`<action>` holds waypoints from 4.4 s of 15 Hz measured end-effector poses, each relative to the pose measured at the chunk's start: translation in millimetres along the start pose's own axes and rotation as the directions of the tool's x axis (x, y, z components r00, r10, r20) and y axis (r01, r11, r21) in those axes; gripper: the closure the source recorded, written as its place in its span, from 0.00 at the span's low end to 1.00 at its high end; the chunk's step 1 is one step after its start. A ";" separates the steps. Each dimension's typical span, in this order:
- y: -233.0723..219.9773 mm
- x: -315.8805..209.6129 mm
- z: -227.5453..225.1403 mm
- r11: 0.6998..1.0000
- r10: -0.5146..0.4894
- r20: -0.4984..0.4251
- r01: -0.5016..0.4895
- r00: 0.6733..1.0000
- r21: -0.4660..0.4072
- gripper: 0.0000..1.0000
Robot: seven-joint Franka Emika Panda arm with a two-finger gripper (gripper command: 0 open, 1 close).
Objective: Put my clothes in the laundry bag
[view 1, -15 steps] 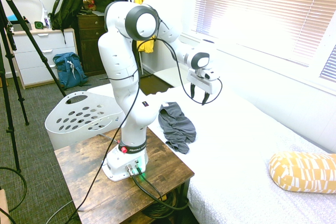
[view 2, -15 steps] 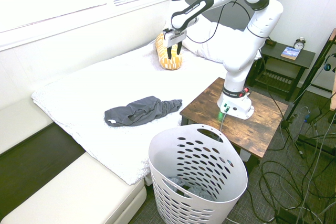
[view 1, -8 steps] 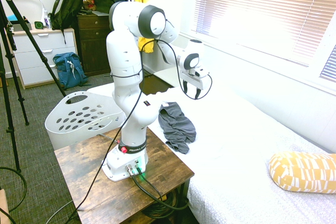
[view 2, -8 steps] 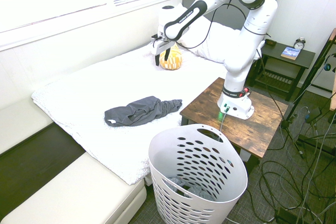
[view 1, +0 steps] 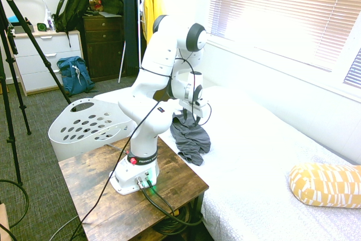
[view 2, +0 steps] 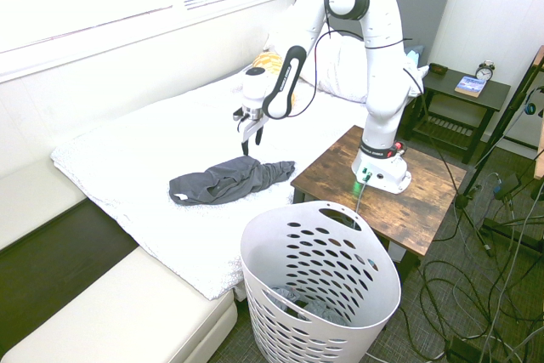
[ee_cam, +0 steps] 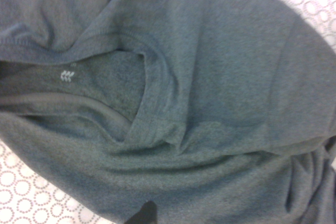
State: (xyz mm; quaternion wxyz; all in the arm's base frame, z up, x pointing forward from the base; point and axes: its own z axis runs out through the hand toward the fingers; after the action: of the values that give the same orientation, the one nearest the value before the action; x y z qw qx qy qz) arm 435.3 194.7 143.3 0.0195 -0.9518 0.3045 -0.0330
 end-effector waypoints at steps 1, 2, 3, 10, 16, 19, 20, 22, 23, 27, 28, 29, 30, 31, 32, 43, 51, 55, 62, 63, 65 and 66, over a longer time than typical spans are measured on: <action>-1.7 -7.0 21.3 1.000 -0.017 0.002 0.017 1.000 -0.015 0.00; -2.8 -14.2 42.0 0.999 -0.032 0.005 0.032 0.999 -0.031 0.00; -3.1 -20.7 62.7 0.998 -0.051 0.006 0.051 0.999 -0.047 0.00; 5.1 -23.8 166.0 0.980 -0.125 -0.112 0.104 0.986 -0.172 0.00; 2.8 -32.4 168.4 0.982 -0.128 -0.109 0.111 0.986 -0.151 1.00; 2.0 -35.1 166.5 0.988 -0.114 -0.075 0.104 0.991 -0.117 1.00; 2.3 -37.0 166.1 0.989 -0.110 -0.061 0.103 0.992 -0.102 1.00; 6.0 -38.9 166.2 0.992 -0.106 -0.047 0.102 0.993 -0.076 1.00; 8.2 -40.0 166.0 0.993 -0.105 -0.044 0.102 0.993 -0.064 1.00; 17.9 -46.6 162.1 0.993 -0.109 -0.030 0.107 0.994 -0.042 1.00; 19.8 -49.2 160.2 0.993 -0.111 -0.027 0.110 0.993 -0.041 1.00; 21.5 -52.0 158.5 0.993 -0.114 -0.021 0.114 0.993 -0.038 1.00; 23.1 -54.8 156.4 0.993 -0.117 -0.013 0.117 0.993 -0.034 1.00; 24.3 -56.5 154.1 0.993 -0.117 -0.005 0.117 0.993 -0.031 1.00; 25.0 -58.3 152.2 0.993 -0.116 0.001 0.116 0.993 -0.028 1.00; 0.3 -68.6 62.6 0.998 -0.067 -0.004 0.067 0.998 0.021 1.00; -97.4 -130.6 -184.0 0.984 -0.119 -0.075 0.128 0.990 0.123 1.00; -94.6 -254.4 -334.6 0.962 -0.206 -0.154 0.229 0.966 0.151 1.00; 28.2 -505.2 -543.6 0.877 -0.384 -0.233 0.432 0.893 0.210 1.00; 34.7 -533.4 -531.3 0.871 -0.407 -0.237 0.453 0.882 0.191 1.00; 45.6 -589.1 -479.5 0.862 -0.458 -0.226 0.492 0.859 0.121 1.00; 53.3 -618.5 -447.0 0.855 -0.486 -0.208 0.511 0.849 0.088 1.00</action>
State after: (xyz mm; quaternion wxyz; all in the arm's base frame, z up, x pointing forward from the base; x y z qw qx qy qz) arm -131.4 503.0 554.4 0.0495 -0.9875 0.0438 -0.1433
